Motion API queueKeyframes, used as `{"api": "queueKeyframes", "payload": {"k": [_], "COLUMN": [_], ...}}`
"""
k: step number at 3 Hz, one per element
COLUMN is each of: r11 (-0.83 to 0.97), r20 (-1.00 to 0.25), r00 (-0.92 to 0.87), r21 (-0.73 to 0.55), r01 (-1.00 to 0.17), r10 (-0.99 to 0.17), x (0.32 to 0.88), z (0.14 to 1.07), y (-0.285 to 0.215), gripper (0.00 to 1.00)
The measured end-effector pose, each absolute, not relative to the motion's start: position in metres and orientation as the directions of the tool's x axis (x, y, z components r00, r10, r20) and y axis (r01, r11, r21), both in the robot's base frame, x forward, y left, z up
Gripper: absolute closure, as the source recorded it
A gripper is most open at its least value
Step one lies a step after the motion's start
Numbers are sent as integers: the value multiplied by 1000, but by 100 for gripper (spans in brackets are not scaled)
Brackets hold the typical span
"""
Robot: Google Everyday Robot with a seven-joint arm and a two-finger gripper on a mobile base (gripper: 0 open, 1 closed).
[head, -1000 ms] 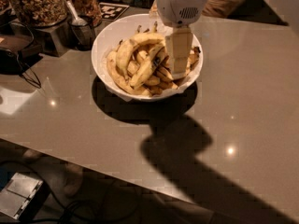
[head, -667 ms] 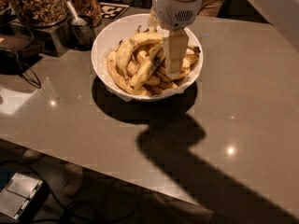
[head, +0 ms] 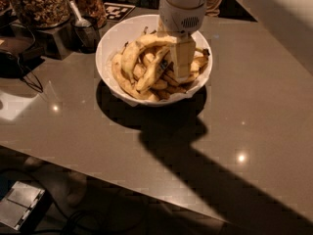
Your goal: Pick banana from white bowl
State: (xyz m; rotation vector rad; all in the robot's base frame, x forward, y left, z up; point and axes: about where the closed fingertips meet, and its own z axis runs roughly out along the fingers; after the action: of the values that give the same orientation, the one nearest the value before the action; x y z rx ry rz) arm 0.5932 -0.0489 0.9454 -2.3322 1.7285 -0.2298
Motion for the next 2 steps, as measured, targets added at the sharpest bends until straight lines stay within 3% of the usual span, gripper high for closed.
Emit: {"api": "queueKeyframes", "payload": {"k": [1,2], "r11": [-287,-285], "r20": [9,11], "r00": [295,292], "r21": [-260,-252], "r01": [-922,-925], "r10": [-955,-956], "x": [599,601], "z": [936,930], "y": [-51,-50], "gripper": [23,42]}}
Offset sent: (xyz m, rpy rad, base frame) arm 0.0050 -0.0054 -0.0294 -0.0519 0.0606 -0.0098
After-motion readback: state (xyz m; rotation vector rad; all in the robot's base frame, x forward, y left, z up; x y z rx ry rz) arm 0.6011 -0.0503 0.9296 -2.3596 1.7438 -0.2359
